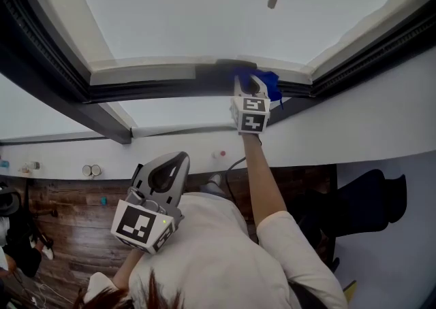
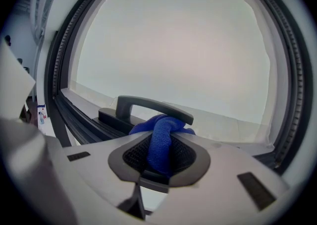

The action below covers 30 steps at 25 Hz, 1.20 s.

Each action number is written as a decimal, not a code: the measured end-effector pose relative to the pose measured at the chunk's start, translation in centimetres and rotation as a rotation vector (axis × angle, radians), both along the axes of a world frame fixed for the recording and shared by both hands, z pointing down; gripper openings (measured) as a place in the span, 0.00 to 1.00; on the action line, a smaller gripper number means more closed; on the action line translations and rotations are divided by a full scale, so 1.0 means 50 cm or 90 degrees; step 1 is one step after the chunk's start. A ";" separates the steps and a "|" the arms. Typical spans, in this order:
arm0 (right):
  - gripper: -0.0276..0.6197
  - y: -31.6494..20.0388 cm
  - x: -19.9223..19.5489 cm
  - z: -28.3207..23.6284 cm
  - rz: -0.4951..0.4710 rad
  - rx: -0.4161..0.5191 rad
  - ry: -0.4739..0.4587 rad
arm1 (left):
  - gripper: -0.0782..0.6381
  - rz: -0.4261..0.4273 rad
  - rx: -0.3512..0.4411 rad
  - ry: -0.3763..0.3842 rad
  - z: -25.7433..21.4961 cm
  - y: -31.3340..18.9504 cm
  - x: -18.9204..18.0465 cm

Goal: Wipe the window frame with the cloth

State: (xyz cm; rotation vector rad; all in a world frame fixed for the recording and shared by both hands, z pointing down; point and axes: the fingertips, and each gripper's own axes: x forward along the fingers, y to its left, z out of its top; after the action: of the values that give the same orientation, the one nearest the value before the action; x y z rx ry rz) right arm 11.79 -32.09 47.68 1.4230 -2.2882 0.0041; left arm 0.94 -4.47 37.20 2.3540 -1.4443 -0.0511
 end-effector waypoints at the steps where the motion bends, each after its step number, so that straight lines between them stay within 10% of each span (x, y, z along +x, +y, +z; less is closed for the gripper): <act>1: 0.16 0.000 0.001 0.000 -0.002 0.001 -0.002 | 0.12 -0.004 -0.001 0.000 0.001 0.002 -0.004; 17: 0.16 0.059 0.022 0.004 -0.093 0.025 0.050 | 0.12 -0.012 0.041 -0.006 -0.024 0.014 -0.011; 30: 0.16 0.011 0.402 -0.043 0.120 0.054 0.116 | 0.12 -0.008 0.037 -0.011 -0.028 -0.002 0.061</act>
State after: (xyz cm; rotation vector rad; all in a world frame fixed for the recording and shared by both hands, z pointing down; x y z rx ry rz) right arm 31.90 -31.53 45.51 1.6080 -2.0224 -0.1597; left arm 3.97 -4.58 35.80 2.3976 -1.4841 -0.0772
